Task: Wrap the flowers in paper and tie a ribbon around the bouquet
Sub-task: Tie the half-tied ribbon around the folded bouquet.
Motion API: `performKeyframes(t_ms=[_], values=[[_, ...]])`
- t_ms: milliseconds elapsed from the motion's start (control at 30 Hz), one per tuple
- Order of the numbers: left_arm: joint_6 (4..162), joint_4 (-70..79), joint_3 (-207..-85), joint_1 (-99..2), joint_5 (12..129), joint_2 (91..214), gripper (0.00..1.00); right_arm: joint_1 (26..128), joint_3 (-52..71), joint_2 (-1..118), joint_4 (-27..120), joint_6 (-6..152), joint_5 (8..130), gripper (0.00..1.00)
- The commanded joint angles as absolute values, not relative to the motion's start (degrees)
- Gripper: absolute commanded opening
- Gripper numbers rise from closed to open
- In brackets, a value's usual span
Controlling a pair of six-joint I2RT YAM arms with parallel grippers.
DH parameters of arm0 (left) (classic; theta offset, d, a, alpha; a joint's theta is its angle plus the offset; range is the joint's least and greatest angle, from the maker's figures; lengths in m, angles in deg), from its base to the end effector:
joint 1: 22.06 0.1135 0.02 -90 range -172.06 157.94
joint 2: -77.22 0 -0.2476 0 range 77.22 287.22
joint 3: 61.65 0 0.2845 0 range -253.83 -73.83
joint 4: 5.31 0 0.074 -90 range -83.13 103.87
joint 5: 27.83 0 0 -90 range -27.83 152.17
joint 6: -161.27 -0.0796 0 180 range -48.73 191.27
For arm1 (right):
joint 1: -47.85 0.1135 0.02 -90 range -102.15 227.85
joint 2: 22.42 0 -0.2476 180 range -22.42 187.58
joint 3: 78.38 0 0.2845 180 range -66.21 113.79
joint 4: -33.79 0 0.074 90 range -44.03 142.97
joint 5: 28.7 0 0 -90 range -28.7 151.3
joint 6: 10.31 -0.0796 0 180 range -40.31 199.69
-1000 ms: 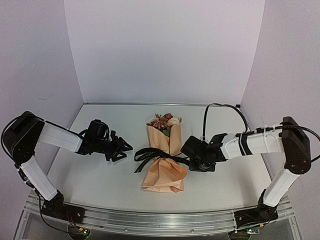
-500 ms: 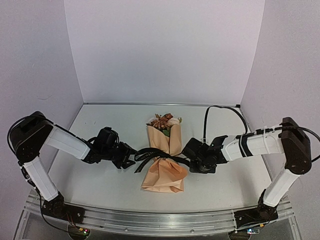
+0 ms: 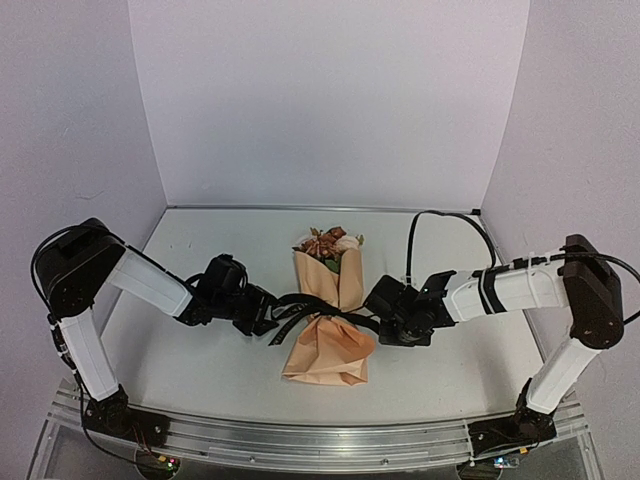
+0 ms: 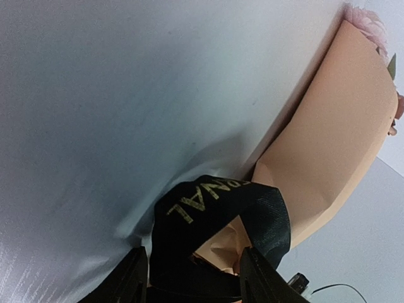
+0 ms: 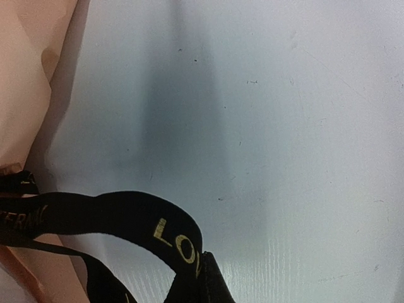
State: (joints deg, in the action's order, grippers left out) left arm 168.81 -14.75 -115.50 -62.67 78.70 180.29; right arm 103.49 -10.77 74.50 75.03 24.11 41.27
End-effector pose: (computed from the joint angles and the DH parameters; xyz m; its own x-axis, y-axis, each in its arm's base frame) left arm 0.2717 -0.2628 0.0431 -0.7194 -0.6350 0.2813 -0.5852 0.3361 -0.7380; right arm 0.2186 0.2714 0.0797 -0.8875 0.0751 -0.4546 0.0370 0.9951 0.0921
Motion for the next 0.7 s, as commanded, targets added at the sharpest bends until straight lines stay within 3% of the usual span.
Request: performKeyframes(t_ms=[0, 300, 400, 533, 667], values=[[169.9, -15.4, -116.4, -63.1, 79.7, 178.4, 0.56, 103.8, -9.3, 73.6, 74.6, 24.8, 40.6, 0.00], [172.2, -21.9, -116.3, -63.5, 80.2, 182.1, 0.50, 103.8, -9.0, 74.3, 74.6, 24.6, 41.0, 0.00], [172.2, -24.4, -116.5, -63.5, 80.5, 183.1, 0.40, 103.8, -9.0, 74.3, 74.6, 24.6, 40.9, 0.00], [170.8, -26.3, -115.8, -63.4, 81.3, 183.8, 0.18, 103.7, -9.1, 74.3, 74.7, 24.6, 40.5, 0.00], [164.6, -21.6, -116.2, -62.7, 80.7, 181.9, 0.02, 103.7, -9.3, 74.3, 74.8, 24.6, 39.8, 0.00]])
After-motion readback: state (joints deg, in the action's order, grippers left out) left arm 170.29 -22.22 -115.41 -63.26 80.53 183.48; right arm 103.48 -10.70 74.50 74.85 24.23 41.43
